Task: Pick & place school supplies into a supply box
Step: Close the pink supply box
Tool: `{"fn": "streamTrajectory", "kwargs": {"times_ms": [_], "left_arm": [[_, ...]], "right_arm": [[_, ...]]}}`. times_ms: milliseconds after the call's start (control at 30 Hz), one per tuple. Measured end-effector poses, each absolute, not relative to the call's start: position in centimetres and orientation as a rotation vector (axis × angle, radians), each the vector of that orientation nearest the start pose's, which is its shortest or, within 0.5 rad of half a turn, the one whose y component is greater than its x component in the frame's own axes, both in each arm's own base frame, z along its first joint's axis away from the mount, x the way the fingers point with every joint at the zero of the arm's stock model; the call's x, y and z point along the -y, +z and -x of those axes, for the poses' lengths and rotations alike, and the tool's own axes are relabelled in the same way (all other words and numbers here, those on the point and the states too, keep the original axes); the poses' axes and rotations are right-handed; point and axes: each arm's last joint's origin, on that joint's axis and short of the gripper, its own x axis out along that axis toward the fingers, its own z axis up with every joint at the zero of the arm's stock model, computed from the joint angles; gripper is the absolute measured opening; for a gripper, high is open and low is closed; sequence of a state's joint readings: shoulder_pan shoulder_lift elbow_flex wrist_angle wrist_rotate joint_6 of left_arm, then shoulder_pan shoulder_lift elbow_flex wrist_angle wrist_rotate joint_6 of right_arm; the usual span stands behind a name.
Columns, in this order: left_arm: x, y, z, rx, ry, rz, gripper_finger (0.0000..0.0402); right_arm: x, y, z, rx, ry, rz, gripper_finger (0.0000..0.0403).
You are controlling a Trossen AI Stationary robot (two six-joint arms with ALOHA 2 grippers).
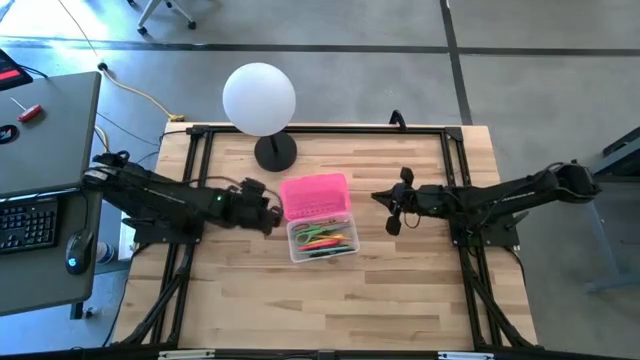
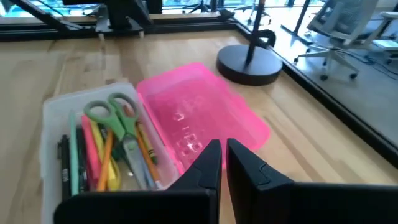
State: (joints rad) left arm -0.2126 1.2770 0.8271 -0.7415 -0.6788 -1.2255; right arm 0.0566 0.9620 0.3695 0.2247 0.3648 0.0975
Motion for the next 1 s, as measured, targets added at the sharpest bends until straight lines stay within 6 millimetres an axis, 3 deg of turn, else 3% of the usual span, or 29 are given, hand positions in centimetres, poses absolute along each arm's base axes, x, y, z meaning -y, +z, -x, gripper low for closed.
{"fn": "streamTrajectory", "kwargs": {"times_ms": [200,367,500,667,833,1000], "left_arm": [[-0.8,19.4,-23.4,-0.669,0.871,0.692,0.0032],[-3.2,19.3,-23.2,-0.668,0.926,0.637,0.0068],[-4.9,19.2,-22.9,-0.694,0.930,0.688,0.0081],[-5.9,19.0,-23.0,-0.676,0.955,0.729,0.0080],[-6.3,18.5,-23.7,-0.658,0.954,0.742,0.0067],[-6.4,16.7,-24.2,-0.733,0.985,0.750,0.0040]], "right_arm": [[-0.1,19.4,-20.3,-0.337,-0.317,-0.021,0.0003],[-0.1,19.2,-20.5,-0.344,-0.318,-0.020,0.0001],[-0.2,19.3,-20.5,-0.324,-0.308,-0.066,0.0001],[-0.2,19.3,-20.5,-0.319,-0.313,-0.109,0.0001],[0.3,18.9,-20.4,-0.338,-0.467,-0.080,0.0001],[1.2,17.2,-21.1,-0.394,-0.510,-0.226,0.0001]]}}
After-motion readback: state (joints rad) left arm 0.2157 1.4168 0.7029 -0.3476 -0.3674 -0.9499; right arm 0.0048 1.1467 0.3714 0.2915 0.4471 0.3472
